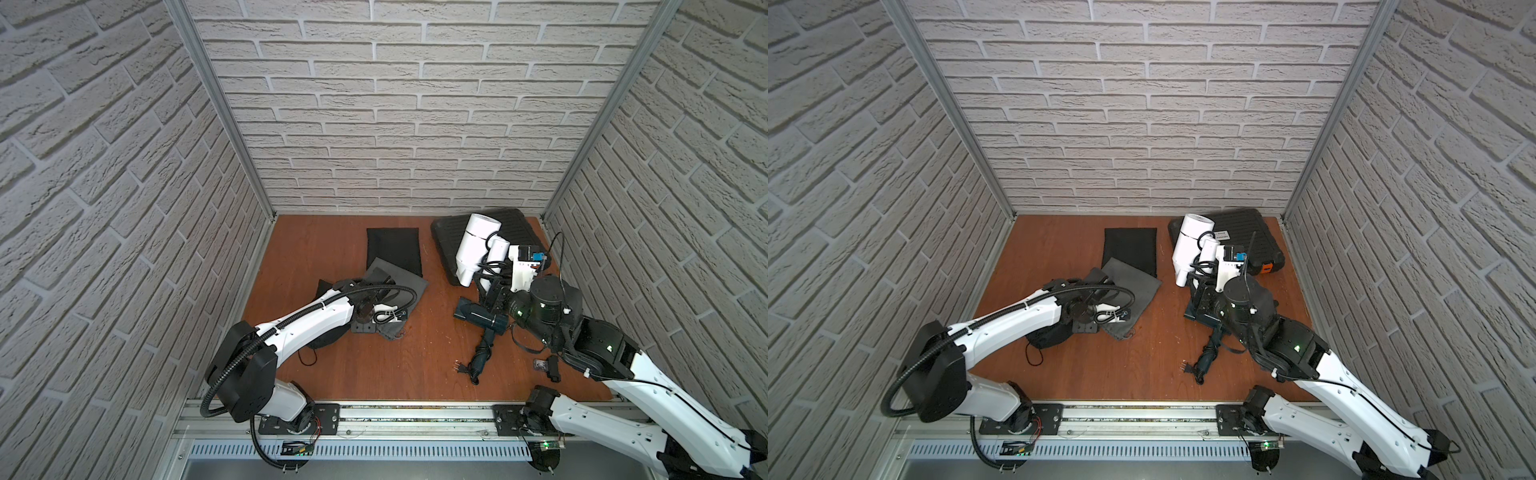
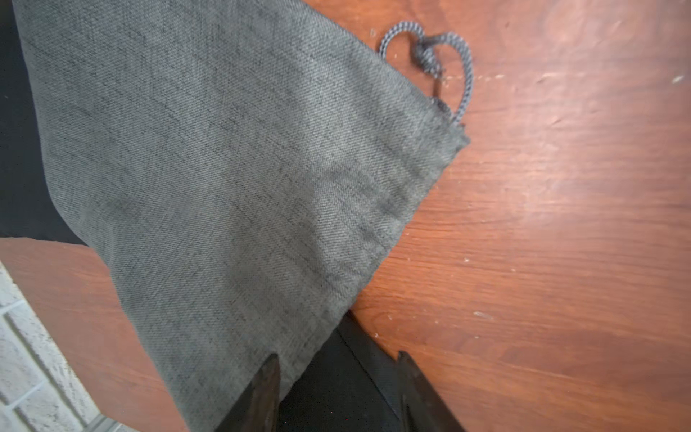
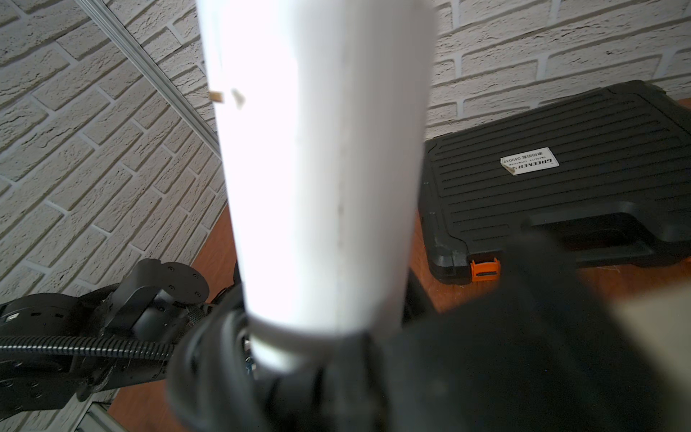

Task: Pack away hair dryers
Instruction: Place the drawstring bag at the center of the board, then open the drawstring bag at the center of the board.

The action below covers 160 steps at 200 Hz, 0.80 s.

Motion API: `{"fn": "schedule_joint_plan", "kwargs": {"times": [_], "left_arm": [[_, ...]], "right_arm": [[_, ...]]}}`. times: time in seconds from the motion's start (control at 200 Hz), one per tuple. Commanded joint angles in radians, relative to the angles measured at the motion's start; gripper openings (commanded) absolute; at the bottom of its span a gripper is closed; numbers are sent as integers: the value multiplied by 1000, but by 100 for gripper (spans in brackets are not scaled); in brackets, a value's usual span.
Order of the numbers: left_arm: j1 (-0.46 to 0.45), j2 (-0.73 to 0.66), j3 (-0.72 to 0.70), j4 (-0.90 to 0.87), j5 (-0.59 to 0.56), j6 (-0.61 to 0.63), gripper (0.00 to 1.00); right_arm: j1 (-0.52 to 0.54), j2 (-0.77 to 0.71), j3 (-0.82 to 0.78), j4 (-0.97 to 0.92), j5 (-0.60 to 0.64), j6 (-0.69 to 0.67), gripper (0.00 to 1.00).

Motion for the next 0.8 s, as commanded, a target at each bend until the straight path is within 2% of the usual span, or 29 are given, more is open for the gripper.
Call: {"fn": "schedule_joint_plan", "kwargs": {"times": [0.0, 0.395, 0.795], "left_arm": [[-6, -2, -18, 70, -37, 77, 50], [-7, 30, -55, 162, -99, 160, 45], [-7, 19, -73, 142, -105, 238, 42]], "right_arm": [[-7, -23, 0, 100, 17, 4, 2], [-6, -45, -11, 91, 27, 8, 2], [-7, -52, -16, 92, 31, 8, 2]]}}
